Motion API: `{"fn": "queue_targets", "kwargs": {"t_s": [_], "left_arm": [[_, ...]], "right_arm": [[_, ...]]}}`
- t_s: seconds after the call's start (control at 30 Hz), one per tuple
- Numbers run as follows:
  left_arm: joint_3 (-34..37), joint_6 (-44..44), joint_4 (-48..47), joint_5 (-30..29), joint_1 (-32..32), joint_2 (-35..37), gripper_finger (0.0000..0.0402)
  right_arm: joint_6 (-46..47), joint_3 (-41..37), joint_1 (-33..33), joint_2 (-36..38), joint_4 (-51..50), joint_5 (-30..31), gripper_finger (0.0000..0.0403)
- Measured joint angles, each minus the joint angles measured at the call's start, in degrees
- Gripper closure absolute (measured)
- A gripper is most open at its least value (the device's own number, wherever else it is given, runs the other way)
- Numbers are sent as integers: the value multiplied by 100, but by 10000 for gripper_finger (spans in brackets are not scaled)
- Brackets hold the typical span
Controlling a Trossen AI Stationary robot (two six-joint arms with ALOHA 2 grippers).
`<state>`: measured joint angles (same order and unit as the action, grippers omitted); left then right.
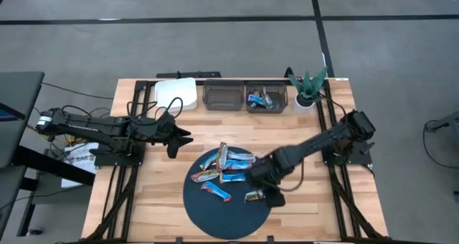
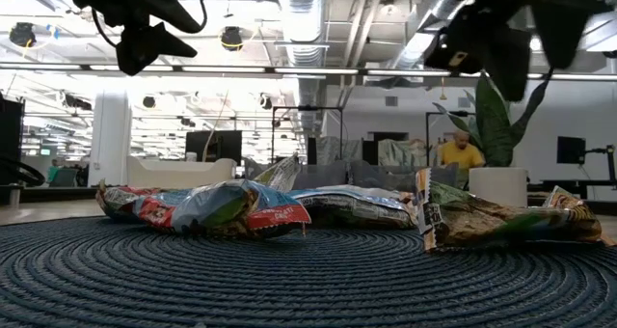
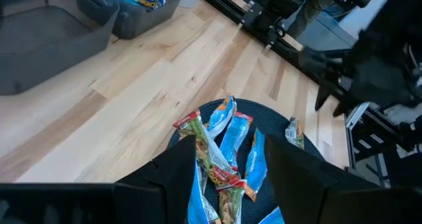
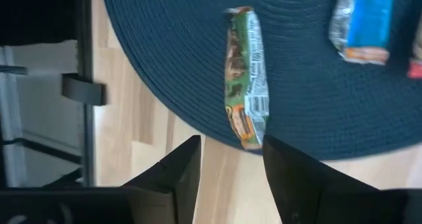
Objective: Pick and place Granola Bars by type
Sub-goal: Put the orange granola bar into the left black transparent bin
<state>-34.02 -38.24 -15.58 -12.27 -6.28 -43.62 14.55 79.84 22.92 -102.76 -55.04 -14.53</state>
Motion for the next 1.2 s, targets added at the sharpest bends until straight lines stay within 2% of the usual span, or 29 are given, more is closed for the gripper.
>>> {"fn": "queue_targets", "kwargs": {"t_s": [0.17,0.47,1.03,1.2], "left_arm": [[0,-435,-1,6,0,0,229],[0,-697,-19,53,0,-2,229],[0,-961,-180,105,0,-4,229],[0,-1085,-178,107,0,-4,229]], "right_arm": [[45,-268,146,0,266,476,250],[49,-658,133,-149,1658,581,250],[-405,-629,93,-1204,1989,496,257],[-407,-649,30,-1161,2013,417,286]]}}
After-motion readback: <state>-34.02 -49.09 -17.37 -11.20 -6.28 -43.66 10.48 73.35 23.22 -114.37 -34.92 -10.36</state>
